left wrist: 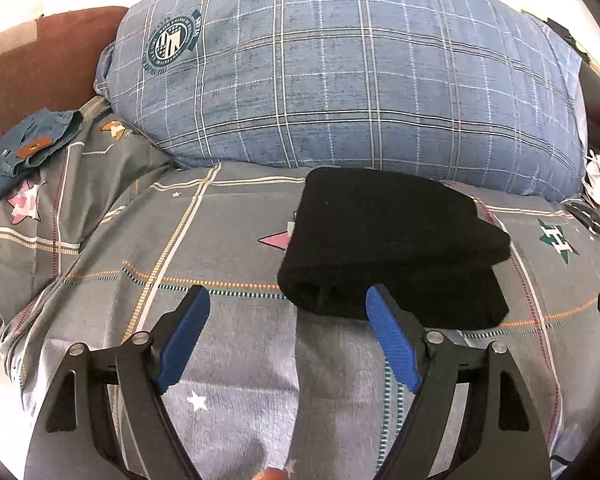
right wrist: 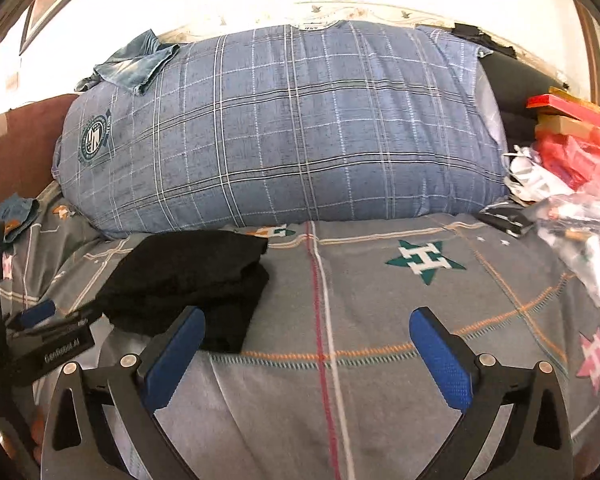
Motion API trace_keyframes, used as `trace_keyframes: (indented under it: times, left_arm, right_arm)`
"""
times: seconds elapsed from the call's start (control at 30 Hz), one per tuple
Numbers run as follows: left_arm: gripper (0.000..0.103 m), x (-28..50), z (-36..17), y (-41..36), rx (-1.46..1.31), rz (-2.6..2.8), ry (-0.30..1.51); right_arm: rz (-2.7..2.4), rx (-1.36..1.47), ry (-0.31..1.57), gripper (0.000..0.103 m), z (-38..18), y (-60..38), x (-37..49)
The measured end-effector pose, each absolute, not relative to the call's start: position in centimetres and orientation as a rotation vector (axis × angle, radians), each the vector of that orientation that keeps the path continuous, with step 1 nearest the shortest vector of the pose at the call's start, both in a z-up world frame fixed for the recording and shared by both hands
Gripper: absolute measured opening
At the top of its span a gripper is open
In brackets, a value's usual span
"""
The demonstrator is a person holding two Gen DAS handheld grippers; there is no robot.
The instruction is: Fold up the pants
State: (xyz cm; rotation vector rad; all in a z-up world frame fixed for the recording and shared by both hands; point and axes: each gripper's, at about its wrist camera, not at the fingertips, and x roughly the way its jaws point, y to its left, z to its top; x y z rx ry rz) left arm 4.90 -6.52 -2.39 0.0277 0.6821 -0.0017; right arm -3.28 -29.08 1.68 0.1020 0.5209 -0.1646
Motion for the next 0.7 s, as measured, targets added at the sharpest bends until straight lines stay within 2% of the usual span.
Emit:
trace_keyframes:
  times: [0.7]
  left_arm:
    - [0.081, 5.2, -3.0, -7.3, -0.001, -0.08, 0.732]
  right_arm:
    - [-0.169, 0.134, 0.589, 0.103, -0.9, -29.7, -2.4]
